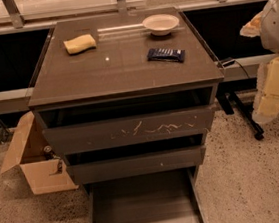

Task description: Place rxbar blueberry into bottom drawer

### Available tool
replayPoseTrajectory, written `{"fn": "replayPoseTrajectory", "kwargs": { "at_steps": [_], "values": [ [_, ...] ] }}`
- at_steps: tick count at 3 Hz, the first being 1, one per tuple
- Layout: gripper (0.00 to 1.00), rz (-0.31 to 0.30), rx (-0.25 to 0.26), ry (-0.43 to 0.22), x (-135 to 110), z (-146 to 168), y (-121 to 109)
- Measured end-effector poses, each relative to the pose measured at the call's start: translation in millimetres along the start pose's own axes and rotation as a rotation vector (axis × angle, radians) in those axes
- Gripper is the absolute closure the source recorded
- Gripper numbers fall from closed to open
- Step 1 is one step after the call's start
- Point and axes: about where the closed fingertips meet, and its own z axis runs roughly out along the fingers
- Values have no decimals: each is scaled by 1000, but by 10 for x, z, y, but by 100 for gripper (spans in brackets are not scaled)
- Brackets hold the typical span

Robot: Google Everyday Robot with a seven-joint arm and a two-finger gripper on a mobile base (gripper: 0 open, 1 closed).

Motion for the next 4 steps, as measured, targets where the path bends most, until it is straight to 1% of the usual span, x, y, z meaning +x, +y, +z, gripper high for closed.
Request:
{"fn": "replayPoseTrajectory", "kwargs": {
  "at_steps": [1, 2, 3, 4],
  "values": [
    [0, 0, 0, 0, -1, 1, -1],
    [0, 28, 7, -41, -65, 92, -89],
    [0, 24, -7, -137, -374, 365, -496],
    [0, 16, -52, -247, -756, 700, -959]
  ]
}}
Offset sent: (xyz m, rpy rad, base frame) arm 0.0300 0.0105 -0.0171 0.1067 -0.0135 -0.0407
